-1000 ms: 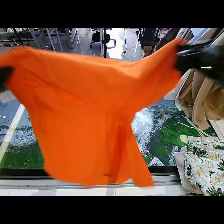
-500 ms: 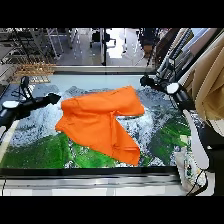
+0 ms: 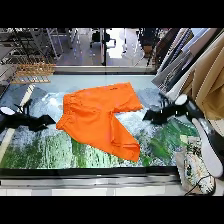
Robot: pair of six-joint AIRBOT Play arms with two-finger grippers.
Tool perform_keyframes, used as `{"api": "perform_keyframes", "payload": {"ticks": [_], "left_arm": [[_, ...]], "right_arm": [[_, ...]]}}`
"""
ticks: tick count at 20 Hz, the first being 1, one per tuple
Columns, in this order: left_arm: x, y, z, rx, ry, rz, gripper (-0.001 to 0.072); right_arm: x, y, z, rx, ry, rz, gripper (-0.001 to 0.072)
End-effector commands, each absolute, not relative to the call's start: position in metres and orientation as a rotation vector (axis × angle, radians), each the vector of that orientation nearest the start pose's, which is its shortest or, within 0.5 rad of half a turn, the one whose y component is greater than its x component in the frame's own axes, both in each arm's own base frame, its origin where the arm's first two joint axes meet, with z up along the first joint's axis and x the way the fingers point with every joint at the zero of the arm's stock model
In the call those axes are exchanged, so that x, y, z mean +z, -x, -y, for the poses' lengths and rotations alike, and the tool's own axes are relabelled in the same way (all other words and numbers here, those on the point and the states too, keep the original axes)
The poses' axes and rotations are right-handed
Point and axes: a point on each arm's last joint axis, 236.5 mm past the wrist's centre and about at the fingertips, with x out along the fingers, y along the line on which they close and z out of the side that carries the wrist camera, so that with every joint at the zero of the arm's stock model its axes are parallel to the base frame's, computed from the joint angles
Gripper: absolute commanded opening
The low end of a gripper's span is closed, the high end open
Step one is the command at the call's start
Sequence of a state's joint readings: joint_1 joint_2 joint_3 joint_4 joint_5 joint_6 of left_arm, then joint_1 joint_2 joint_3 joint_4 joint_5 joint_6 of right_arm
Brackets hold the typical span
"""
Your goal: Fold the clothes and pants, and hang the long-sleeved shirts on hangers.
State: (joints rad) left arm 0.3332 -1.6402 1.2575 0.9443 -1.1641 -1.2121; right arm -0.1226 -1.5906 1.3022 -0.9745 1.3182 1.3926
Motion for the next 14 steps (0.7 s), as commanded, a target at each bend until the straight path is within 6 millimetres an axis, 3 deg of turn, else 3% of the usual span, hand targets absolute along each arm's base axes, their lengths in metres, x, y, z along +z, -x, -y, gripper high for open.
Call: {"api": "perform_keyframes", "payload": {"ticks": [1, 4, 7, 8, 10, 11, 13, 14], "left_arm": [[-0.090, -0.400, 0.006, -0.222, 0.674, -1.422, 0.0623], [-0.087, -0.423, 0.029, -0.253, 0.845, -1.351, 0.0622], [-0.089, -0.443, 0.037, -0.239, 0.929, -1.290, 0.0621], [-0.091, -0.447, 0.038, -0.230, 0.939, -1.276, 0.0580], [-0.095, -0.455, 0.037, -0.212, 0.952, -1.252, 0.0411], [-0.095, -0.458, 0.038, -0.206, 0.957, -1.241, 0.0310], [-0.097, -0.460, 0.039, -0.200, 0.947, -1.234, 0.0033], [-0.097, -0.462, 0.039, -0.195, 0.946, -1.228, 0.0009]], "right_arm": [[-0.055, -0.287, -0.117, 0.499, -0.649, -1.642, 0.0572], [-0.075, -0.231, -0.134, 0.530, -0.729, -1.693, 0.0571], [-0.105, -0.212, -0.132, 0.442, -0.757, -1.706, 0.0567], [-0.110, -0.213, -0.131, 0.429, -0.758, -1.685, 0.0566], [-0.115, -0.228, -0.133, 0.408, -0.783, -1.611, 0.0561], [-0.116, -0.236, -0.137, 0.401, -0.800, -1.580, 0.0512], [-0.116, -0.243, -0.152, 0.428, -0.785, -1.549, 0.0395], [-0.115, -0.245, -0.162, 0.456, -0.762, -1.526, 0.0298]]}}
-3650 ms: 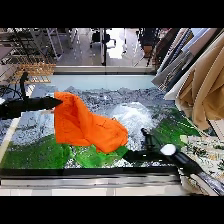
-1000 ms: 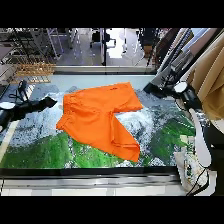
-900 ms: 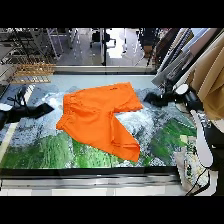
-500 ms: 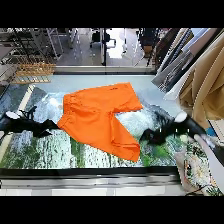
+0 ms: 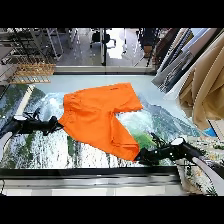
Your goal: Fold the clothes and pants, and hang the long-sleeved shirts on hangers.
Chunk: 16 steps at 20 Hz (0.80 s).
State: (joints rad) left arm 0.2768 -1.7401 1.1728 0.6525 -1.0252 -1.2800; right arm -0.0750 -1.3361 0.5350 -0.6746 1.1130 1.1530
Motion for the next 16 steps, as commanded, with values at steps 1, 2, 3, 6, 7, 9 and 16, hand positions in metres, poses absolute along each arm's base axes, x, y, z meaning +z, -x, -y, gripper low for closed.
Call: {"api": "perform_keyframes", "payload": {"ticks": [1, 2, 3, 6, 7, 9, 16], "left_arm": [[-0.097, -0.462, 0.039, -0.196, 0.951, -1.227, 0.0009], [-0.094, -0.461, 0.039, -0.205, 0.957, -1.230, 0.0008], [-0.088, -0.458, 0.039, -0.231, 0.948, -1.233, 0.0008], [-0.054, -0.452, 0.035, -0.315, 0.907, -1.202, 0.0008], [-0.037, -0.451, 0.033, -0.343, 0.889, -1.179, 0.0007], [0.008, -0.453, 0.030, -0.409, 0.852, -1.106, 0.0007], [0.324, -0.427, 0.053, -0.855, 0.962, -0.425, 0.0007]], "right_arm": [[-0.115, -0.250, -0.170, 0.474, -0.739, -1.496, 0.0076], [-0.113, -0.253, -0.176, 0.483, -0.739, -1.477, 0.0010], [-0.108, -0.255, -0.179, 0.502, -0.734, -1.457, 0.0009], [-0.076, -0.265, -0.179, 0.542, -0.691, -1.350, 0.0007], [-0.057, -0.268, -0.181, 0.574, -0.672, -1.299, 0.0007], [-0.004, -0.274, -0.183, 0.645, -0.601, -1.158, 0.0006], [0.311, -0.245, -0.109, 0.451, -0.170, -0.313, 0.0005]]}}
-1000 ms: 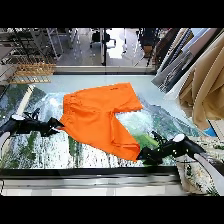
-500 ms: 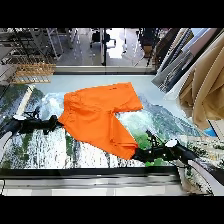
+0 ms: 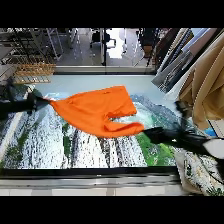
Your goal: Fold the clothes and pants, and hang the long-sleeved shirts on hangers.
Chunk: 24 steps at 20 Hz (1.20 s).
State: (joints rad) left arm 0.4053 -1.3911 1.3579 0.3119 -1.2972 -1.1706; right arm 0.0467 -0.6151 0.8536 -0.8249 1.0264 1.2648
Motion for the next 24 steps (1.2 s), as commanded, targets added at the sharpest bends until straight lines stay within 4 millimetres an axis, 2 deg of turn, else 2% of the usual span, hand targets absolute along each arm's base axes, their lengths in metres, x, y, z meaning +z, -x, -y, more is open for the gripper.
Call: {"api": "perform_keyframes", "payload": {"ticks": [1, 2, 3, 4, 6, 7, 9, 11, 13, 14, 16, 17, 18, 20, 21, 23, 24], "left_arm": [[0.383, -0.405, 0.056, -0.960, 0.994, -0.281, 0.0008], [0.446, -0.371, 0.058, -1.095, 1.022, -0.127, 0.0008], [0.496, -0.333, 0.062, -1.226, 1.023, 0.000, 0.0008], [0.539, -0.292, 0.064, -1.348, 1.009, 0.111, 0.0008], [0.591, -0.224, 0.074, -1.507, 0.941, 0.248, 0.0008], [0.606, -0.195, 0.080, -1.566, 0.903, 0.292, 0.0008], [0.620, -0.159, 0.094, -1.612, 0.835, 0.327, 0.0008], [0.620, -0.147, 0.103, -1.604, 0.777, 0.348, 0.0008], [0.610, -0.160, 0.112, -1.538, 0.726, 0.310, 0.0008], [0.599, -0.176, 0.118, -1.475, 0.692, 0.265, 0.0008], [0.558, -0.230, 0.126, -1.270, 0.589, 0.119, 0.0008], [0.523, -0.267, 0.124, -1.135, 0.531, 0.009, 0.0008], [0.488, -0.299, 0.119, -1.032, 0.508, -0.102, 0.0008], [0.404, -0.358, 0.115, -0.921, 0.516, -0.331, 0.0008], [0.359, -0.385, 0.117, -0.878, 0.541, -0.436, 0.0009], [0.255, -0.448, 0.114, -0.731, 0.544, -0.608, 0.0008], [0.204, -0.478, 0.107, -0.637, 0.542, -0.671, 0.0008]], "right_arm": [[0.365, -0.225, -0.095, 0.401, -0.133, -0.159, 0.0005], [0.417, -0.201, -0.083, 0.363, -0.096, -0.007, 0.0005], [0.466, -0.174, -0.073, 0.331, -0.068, 0.140, 0.0006], [0.505, -0.151, -0.067, 0.312, -0.052, 0.256, 0.0006], [0.567, -0.113, -0.056, 0.274, -0.025, 0.447, 0.0006], [0.586, -0.105, -0.052, 0.255, -0.001, 0.507, 0.0006], [0.613, -0.106, -0.049, 0.231, 0.027, 0.574, 0.0006], [0.623, -0.130, -0.049, 0.227, 0.027, 0.566, 0.0006], [0.620, -0.168, -0.051, 0.225, 0.034, 0.517, 0.0006], [0.614, -0.189, -0.052, 0.224, 0.044, 0.481, 0.0006], [0.590, -0.238, -0.055, 0.229, 0.046, 0.373, 0.0006], [0.571, -0.267, -0.057, 0.232, 0.052, 0.294, 0.0006], [0.542, -0.303, -0.060, 0.235, 0.059, 0.186, 0.0006], [0.465, -0.378, -0.066, 0.254, 0.062, -0.063, 0.0006], [0.420, -0.413, -0.069, 0.263, 0.055, -0.188, 0.0006], [0.310, -0.480, -0.072, 0.269, 0.037, -0.437, 0.0007], [0.258, -0.503, -0.072, 0.265, 0.033, -0.541, 0.0007]]}}
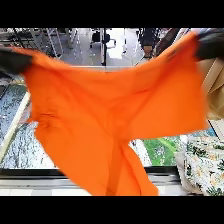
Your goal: Fold the clothes and pants, and hang the long-sleeved shirts on hangers.
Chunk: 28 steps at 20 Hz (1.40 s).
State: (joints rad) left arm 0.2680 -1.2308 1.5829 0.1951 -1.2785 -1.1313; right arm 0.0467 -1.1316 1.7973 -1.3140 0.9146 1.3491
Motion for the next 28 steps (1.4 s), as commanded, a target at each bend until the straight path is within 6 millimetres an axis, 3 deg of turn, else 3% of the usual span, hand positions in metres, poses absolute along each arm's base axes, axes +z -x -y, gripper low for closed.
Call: {"api": "perform_keyframes", "payload": {"ticks": [1, 2, 4, 6, 7, 9, 12, 15, 17, 19, 21, 23, 26, 27, 28], "left_arm": [[0.155, -0.509, 0.097, -0.547, 0.538, -0.715, 0.0008], [0.117, -0.537, 0.088, -0.476, 0.571, -0.729, 0.0008], [0.051, -0.580, 0.071, -0.352, 0.711, -0.731, 0.0008], [0.010, -0.598, 0.062, -0.288, 0.824, -0.745, 0.0008], [0.001, -0.601, 0.060, -0.282, 0.843, -0.753, 0.0008], [0.004, -0.603, 0.056, -0.296, 0.844, -0.755, 0.0008], [0.035, -0.582, 0.057, -0.429, 0.851, -0.801, 0.0008], [0.049, -0.537, 0.055, -0.590, 0.865, -0.928, 0.0008], [0.030, -0.509, 0.045, -0.611, 0.806, -1.049, 0.0008], [-0.002, -0.482, 0.032, -0.579, 0.699, -1.197, 0.0008], [-0.038, -0.460, 0.013, -0.517, 0.574, -1.331, 0.0008], [-0.066, -0.449, 0.000, -0.473, 0.515, -1.418, 0.0009], [-0.087, -0.443, -0.002, -0.468, 0.524, -1.466, 0.0014], [-0.090, -0.444, -0.003, -0.464, 0.526, -1.465, 0.0088], [-0.090, -0.447, -0.003, -0.457, 0.525, -1.457, 0.0246]], "right_arm": [[0.211, -0.523, -0.069, 0.252, 0.035, -0.619, 0.0007], [0.168, -0.543, -0.066, 0.237, 0.034, -0.679, 0.0007], [0.112, -0.574, -0.058, 0.185, -0.038, -0.730, 0.0007], [0.089, -0.590, -0.053, 0.138, -0.123, -0.735, 0.0007], [0.087, -0.590, -0.053, 0.136, -0.132, -0.740, 0.0007], [0.090, -0.575, -0.061, 0.162, -0.139, -0.794, 0.0007], [0.097, -0.522, -0.069, 0.222, -0.100, -0.965, 0.0007], [0.082, -0.437, -0.076, 0.301, -0.066, -1.266, 0.0007], [0.064, -0.379, -0.093, 0.403, -0.054, -1.452, 0.0007], [0.042, -0.339, -0.112, 0.461, -0.056, -1.562, 0.0007], [0.022, -0.300, -0.145, 0.569, -0.108, -1.654, 0.0007], [0.004, -0.262, -0.175, 0.675, -0.115, -1.734, 0.0007], [-0.019, -0.205, -0.208, 0.828, -0.070, -1.847, 0.0009], [-0.026, -0.191, -0.215, 0.862, -0.056, -1.870, 0.0010], [-0.033, -0.181, -0.216, 0.866, -0.033, -1.891, 0.0119]]}}
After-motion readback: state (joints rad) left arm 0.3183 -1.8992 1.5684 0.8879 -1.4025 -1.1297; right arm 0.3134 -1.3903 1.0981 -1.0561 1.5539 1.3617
